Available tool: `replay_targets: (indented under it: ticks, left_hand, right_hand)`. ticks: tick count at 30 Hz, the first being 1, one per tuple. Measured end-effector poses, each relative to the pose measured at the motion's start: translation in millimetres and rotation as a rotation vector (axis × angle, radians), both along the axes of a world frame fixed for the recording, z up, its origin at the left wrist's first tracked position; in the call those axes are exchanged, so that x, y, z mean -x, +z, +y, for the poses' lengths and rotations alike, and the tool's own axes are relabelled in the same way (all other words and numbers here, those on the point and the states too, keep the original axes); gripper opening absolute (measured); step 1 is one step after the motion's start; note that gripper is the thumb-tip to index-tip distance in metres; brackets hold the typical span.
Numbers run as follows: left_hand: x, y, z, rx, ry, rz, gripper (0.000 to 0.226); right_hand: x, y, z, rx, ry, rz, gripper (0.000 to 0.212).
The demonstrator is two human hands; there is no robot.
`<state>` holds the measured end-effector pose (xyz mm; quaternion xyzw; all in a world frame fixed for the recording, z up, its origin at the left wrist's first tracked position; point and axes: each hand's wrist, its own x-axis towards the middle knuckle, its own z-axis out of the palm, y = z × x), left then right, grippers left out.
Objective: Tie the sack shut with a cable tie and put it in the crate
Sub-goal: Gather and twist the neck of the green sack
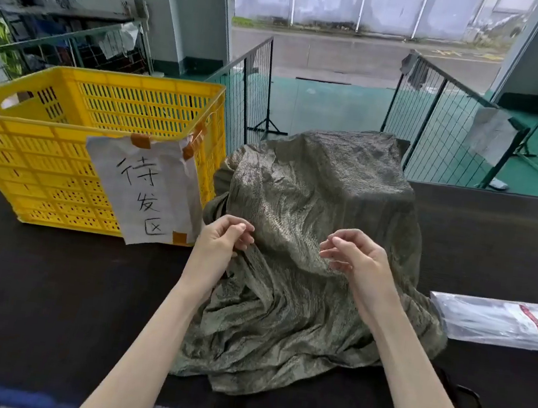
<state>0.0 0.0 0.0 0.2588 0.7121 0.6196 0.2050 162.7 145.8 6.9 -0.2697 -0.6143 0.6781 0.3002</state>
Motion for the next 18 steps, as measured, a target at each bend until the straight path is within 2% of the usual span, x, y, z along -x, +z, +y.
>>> replay_targets:
  ticks: [10, 18]
  left_hand:
    - [-14.4, -61.0, -39.0, 0.048, 0.122, -0.127, 0.024]
    - [-20.0, -83.0, -49.7, 0.099, 0.202, -0.007, 0.018]
  right_hand:
    - [-8.2, -39.9, -35.0, -0.196, -0.049, -0.058, 0.015]
    - [-4.2, -65.7, -52.3, -0.392, 0.022, -0.238, 0.022]
